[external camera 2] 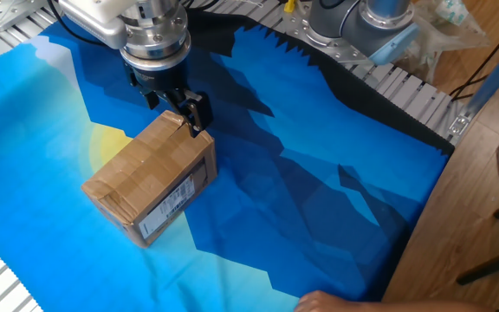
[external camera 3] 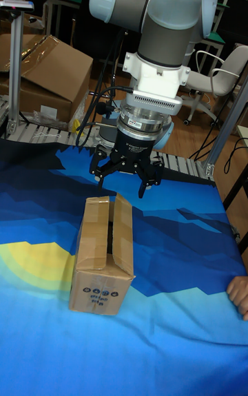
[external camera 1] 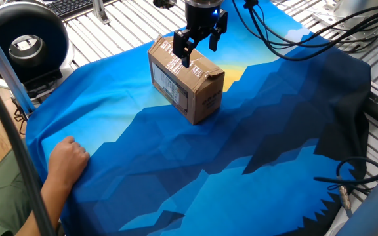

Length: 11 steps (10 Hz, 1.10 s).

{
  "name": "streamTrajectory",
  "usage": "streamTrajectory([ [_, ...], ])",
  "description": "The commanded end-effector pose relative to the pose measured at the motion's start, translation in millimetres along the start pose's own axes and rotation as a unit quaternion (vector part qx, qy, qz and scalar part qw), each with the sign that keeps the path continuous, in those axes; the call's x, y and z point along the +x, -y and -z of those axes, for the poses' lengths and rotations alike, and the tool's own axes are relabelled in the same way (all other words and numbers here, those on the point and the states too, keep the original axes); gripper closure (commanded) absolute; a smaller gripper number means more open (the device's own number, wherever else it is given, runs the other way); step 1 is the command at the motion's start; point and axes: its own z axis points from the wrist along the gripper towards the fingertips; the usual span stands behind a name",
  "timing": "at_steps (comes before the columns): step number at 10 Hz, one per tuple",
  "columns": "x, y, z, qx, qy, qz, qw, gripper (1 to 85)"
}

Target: Open a box

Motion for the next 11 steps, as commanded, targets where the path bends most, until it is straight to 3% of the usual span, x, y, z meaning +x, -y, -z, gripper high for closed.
streamTrajectory([
  [1,-11.1,-35.0,1.8,-0.063,0.02,-0.026,0.9975,84.3],
  [8,-12.7,-33.6,-0.5,-0.062,0.024,-0.022,0.9976,84.3],
  [11,-9.0,-17.5,-1.6,-0.041,0.026,0.002,0.9988,84.3],
])
